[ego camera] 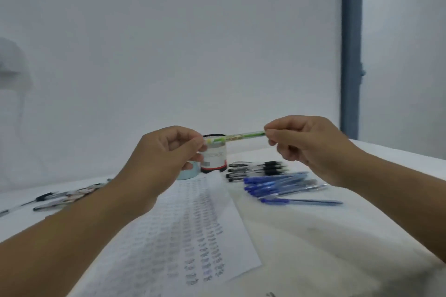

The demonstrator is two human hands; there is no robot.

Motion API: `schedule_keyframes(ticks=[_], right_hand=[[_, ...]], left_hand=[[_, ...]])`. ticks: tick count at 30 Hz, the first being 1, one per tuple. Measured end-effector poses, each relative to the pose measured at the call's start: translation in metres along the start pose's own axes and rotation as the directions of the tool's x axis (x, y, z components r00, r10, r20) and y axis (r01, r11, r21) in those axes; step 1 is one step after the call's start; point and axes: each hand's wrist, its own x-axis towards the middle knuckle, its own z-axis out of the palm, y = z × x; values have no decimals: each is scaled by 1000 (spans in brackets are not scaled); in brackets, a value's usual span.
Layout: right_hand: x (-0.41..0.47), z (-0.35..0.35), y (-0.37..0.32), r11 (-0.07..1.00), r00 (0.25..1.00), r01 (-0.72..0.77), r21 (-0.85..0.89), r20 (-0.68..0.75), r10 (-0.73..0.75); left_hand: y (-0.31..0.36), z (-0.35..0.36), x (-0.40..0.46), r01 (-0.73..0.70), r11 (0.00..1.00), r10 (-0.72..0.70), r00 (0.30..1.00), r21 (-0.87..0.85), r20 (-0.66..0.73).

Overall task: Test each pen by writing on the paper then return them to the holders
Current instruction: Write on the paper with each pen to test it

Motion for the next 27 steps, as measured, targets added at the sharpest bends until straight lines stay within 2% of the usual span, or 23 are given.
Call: schedule_keyframes(ticks=[4, 8, 11, 15, 20, 24, 27], right_hand=[[-76, -79, -12, 999, 984, -7, 43, -179, 14], [-175, -158, -17, 993, 921, -8, 116, -385, 52], [-248, -208, -14, 991, 851, -32, 131, -516, 96], [-338, -262, 6, 983, 727, -80, 164, -665, 170], [-428, -298, 66, 955, 590, -178, 237, -751, 296], [-479, -297, 134, 902, 421, -260, 345, -800, 427], [-512, -291, 187, 843, 292, -345, 414, -806, 515]], left_hand=[[30, 80, -29, 11, 994, 6, 987, -107, 163], [57, 175, -74, 10, 985, 50, 937, -170, 346], [69, 242, -118, 6, 982, 83, 880, -186, 467], [58, 326, -176, 40, 982, 88, 770, -186, 632], [5, 409, -233, 208, 972, -51, 644, -111, 763], [-62, 460, -274, 412, 910, -277, 516, 49, 811], [-118, 489, -306, 493, 848, -424, 409, 196, 808]])
